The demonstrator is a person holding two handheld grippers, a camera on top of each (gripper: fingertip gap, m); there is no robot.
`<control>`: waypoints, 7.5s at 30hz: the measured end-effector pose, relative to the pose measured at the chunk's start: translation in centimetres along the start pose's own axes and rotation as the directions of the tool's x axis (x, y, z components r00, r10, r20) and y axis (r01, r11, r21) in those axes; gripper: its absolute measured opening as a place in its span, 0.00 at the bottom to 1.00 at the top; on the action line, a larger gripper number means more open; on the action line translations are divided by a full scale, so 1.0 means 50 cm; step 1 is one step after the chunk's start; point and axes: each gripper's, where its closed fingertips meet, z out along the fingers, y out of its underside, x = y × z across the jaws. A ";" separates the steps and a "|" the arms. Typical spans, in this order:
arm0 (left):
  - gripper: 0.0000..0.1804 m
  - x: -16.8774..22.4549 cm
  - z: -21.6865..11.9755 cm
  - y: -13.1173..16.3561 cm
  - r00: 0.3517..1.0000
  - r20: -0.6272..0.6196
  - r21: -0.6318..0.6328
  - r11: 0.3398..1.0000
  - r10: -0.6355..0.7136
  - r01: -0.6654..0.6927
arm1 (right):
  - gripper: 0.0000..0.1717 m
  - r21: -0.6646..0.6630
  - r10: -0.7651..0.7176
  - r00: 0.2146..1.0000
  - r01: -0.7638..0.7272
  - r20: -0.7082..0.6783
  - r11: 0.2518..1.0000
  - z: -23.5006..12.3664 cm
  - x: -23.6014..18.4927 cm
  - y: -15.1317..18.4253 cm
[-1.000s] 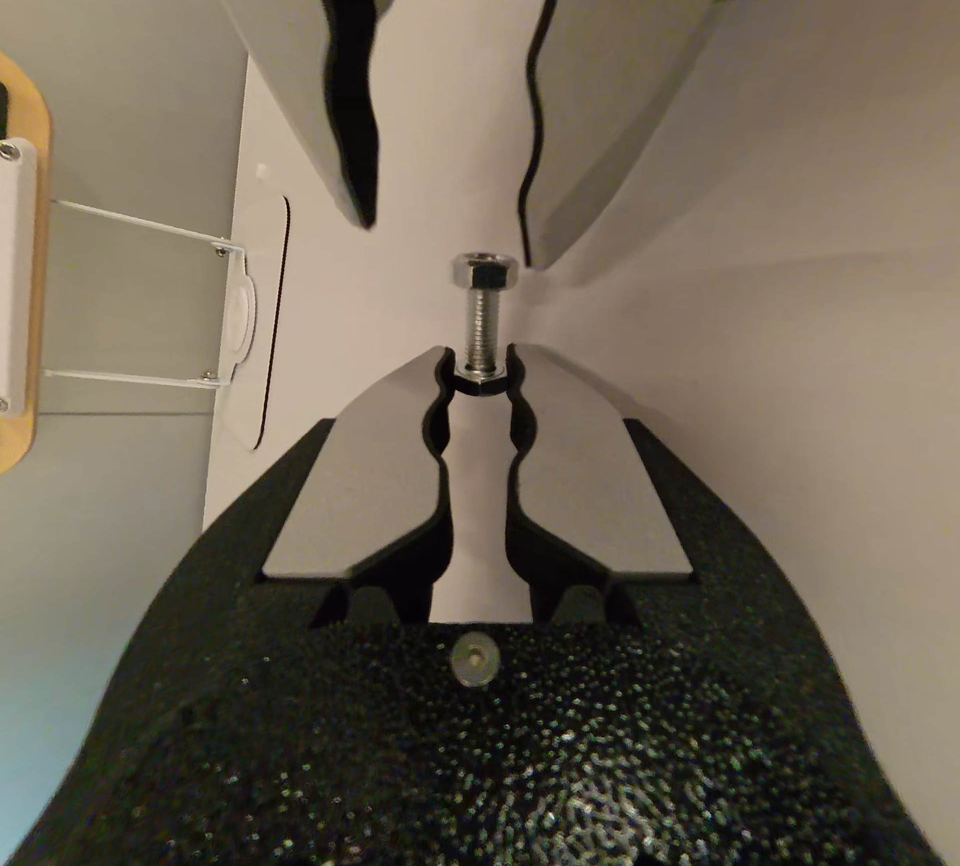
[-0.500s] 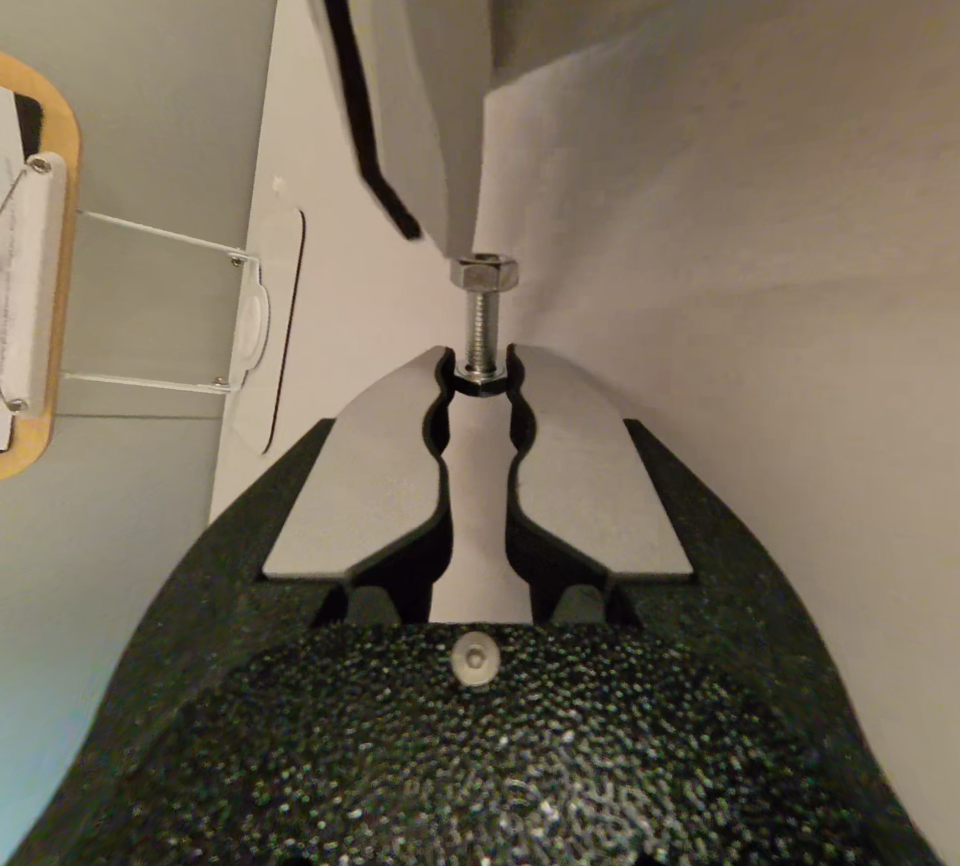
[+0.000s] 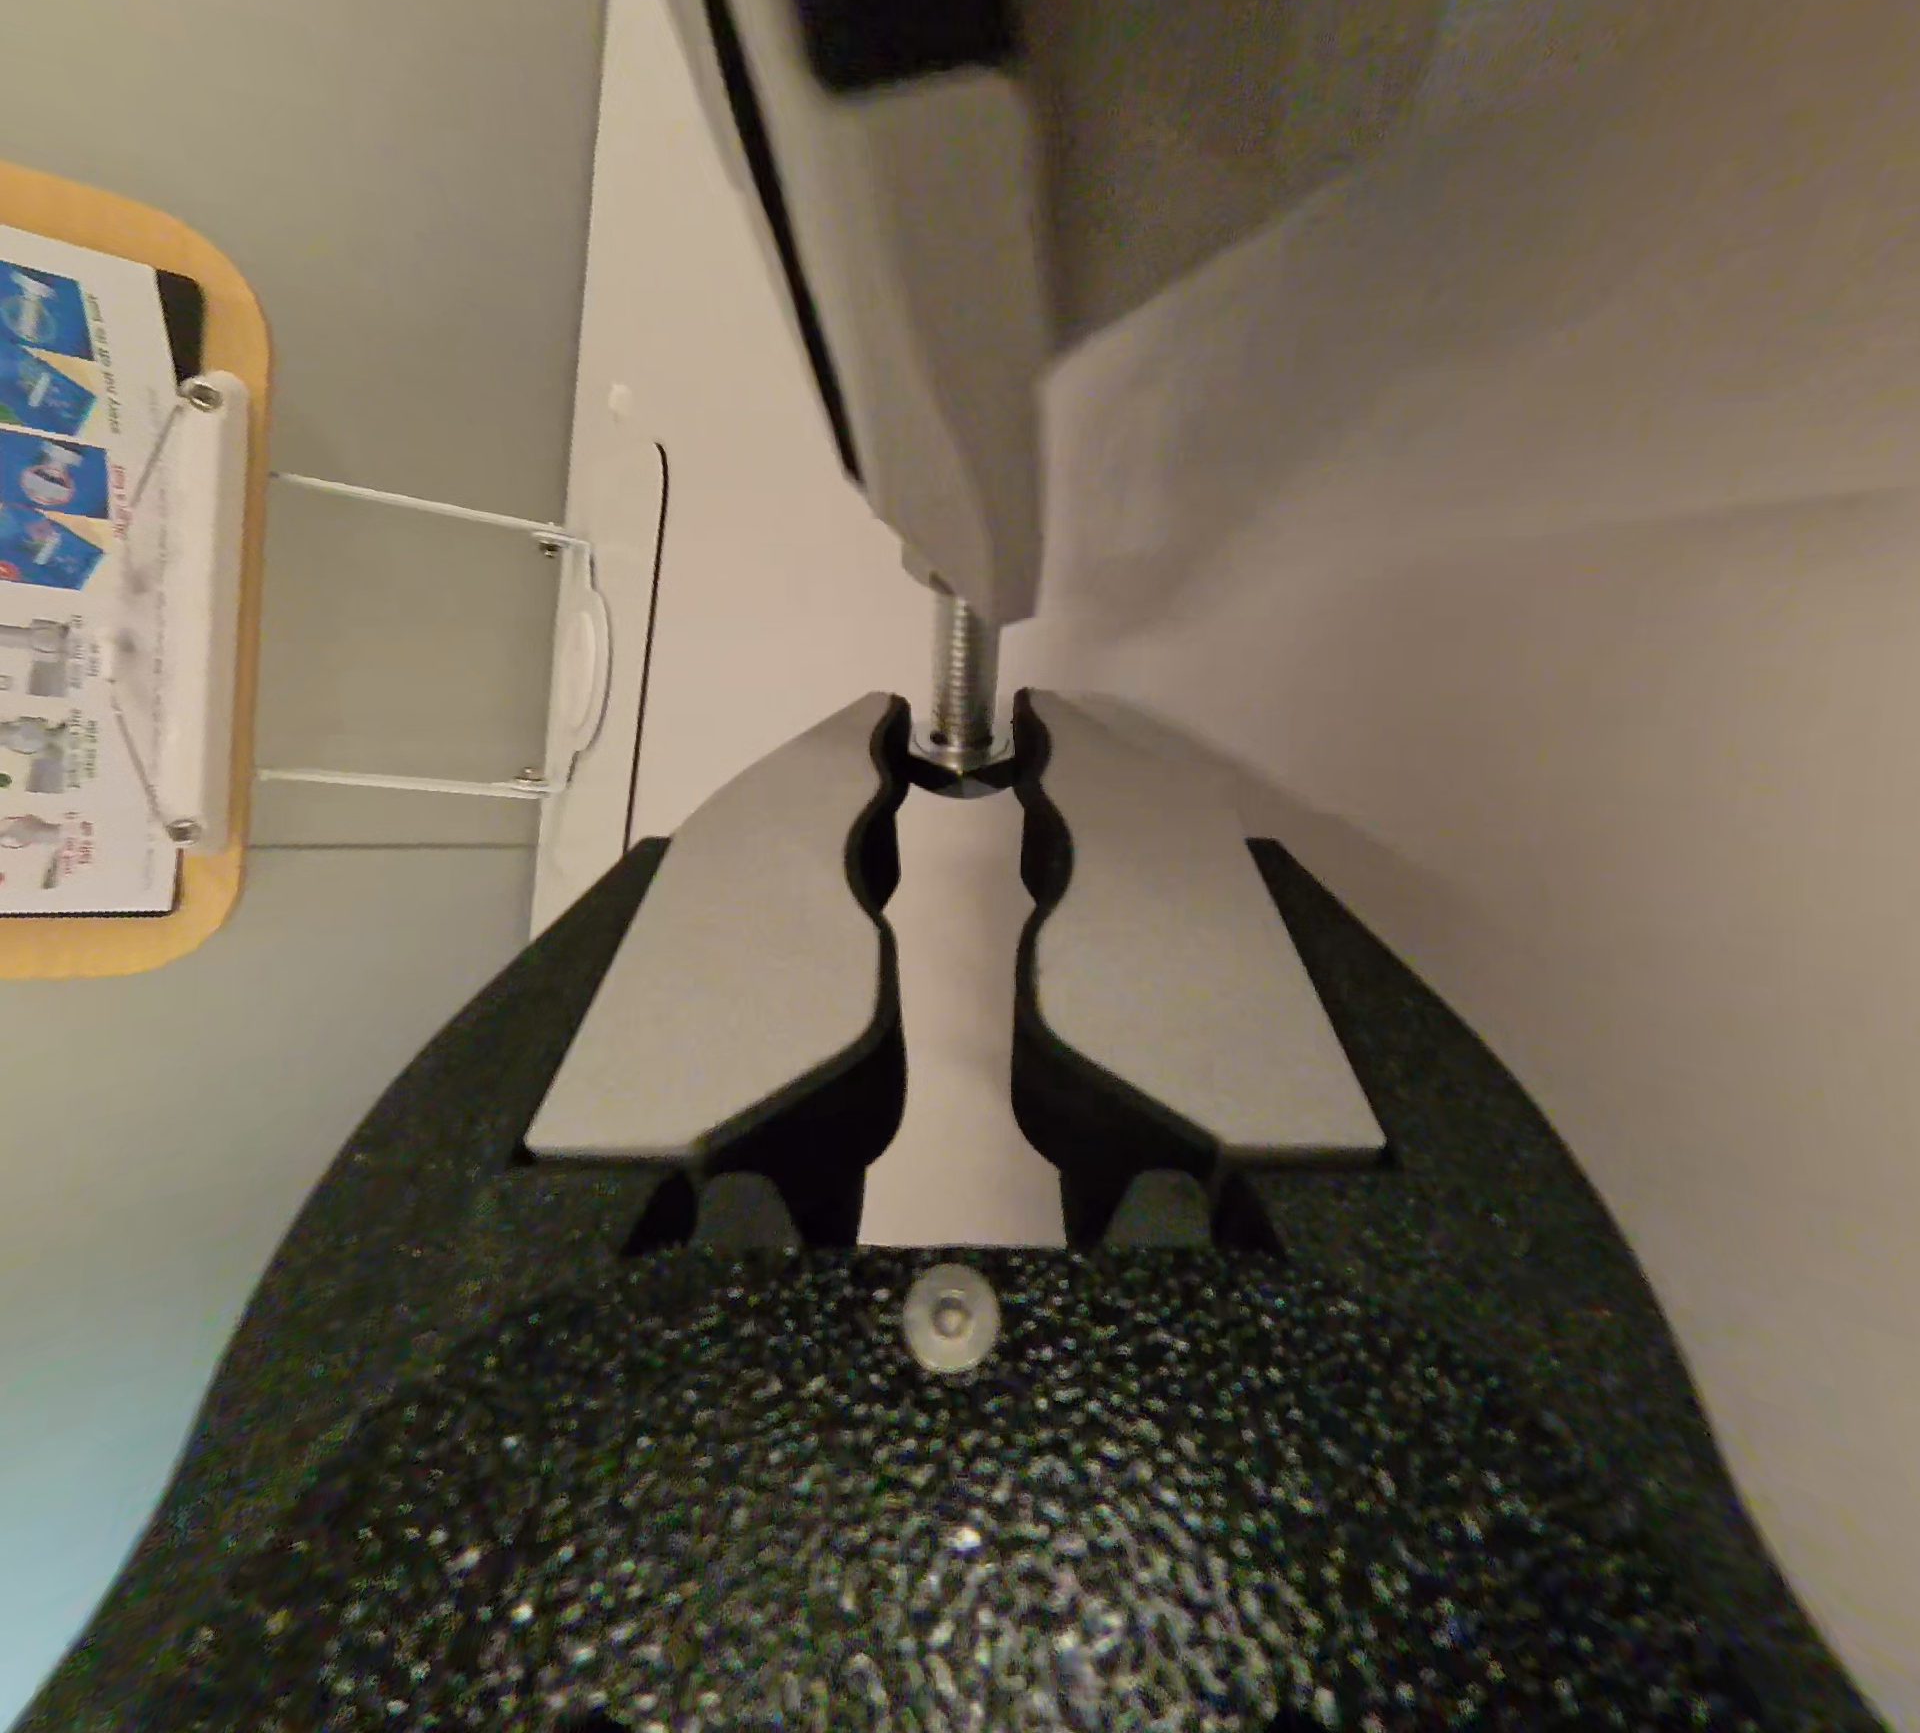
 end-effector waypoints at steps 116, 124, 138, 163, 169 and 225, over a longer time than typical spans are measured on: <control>0.10 0.014 -0.023 -0.017 0.995 -0.070 0.036 0.996 -0.077 0.079 | 0.10 -0.143 -0.836 0.453 0.847 -0.309 0.512 -0.027 -0.029 -0.015; 0.10 0.002 -0.023 -0.014 0.997 -0.028 0.027 0.997 -0.067 0.068 | 0.21 0.083 -0.178 0.984 0.179 -0.017 0.980 -0.039 -0.031 -0.025; 0.10 0.006 -0.024 -0.017 0.998 -0.034 0.038 0.998 -0.054 0.055 | 0.10 -0.059 -0.505 0.826 0.508 -0.249 0.859 -0.031 -0.026 -0.010; 0.10 0.011 -0.022 -0.022 0.999 -0.034 0.030 0.999 -0.018 0.019 | 0.14 0.069 0.098 0.989 -0.106 0.111 0.992 -0.046 -0.042 -0.014; 0.10 0.004 -0.026 -0.009 0.985 -0.084 0.046 0.987 -0.148 0.153 | 0.32 -0.052 -0.696 0.668 0.710 -0.263 0.702 -0.070 -0.006 -0.025; 0.10 0.007 -0.026 -0.022 0.996 -0.052 0.046 0.996 -0.077 0.080 | 0.20 0.028 -0.166 0.986 0.166 -0.001 0.986 -0.059 -0.052 0.000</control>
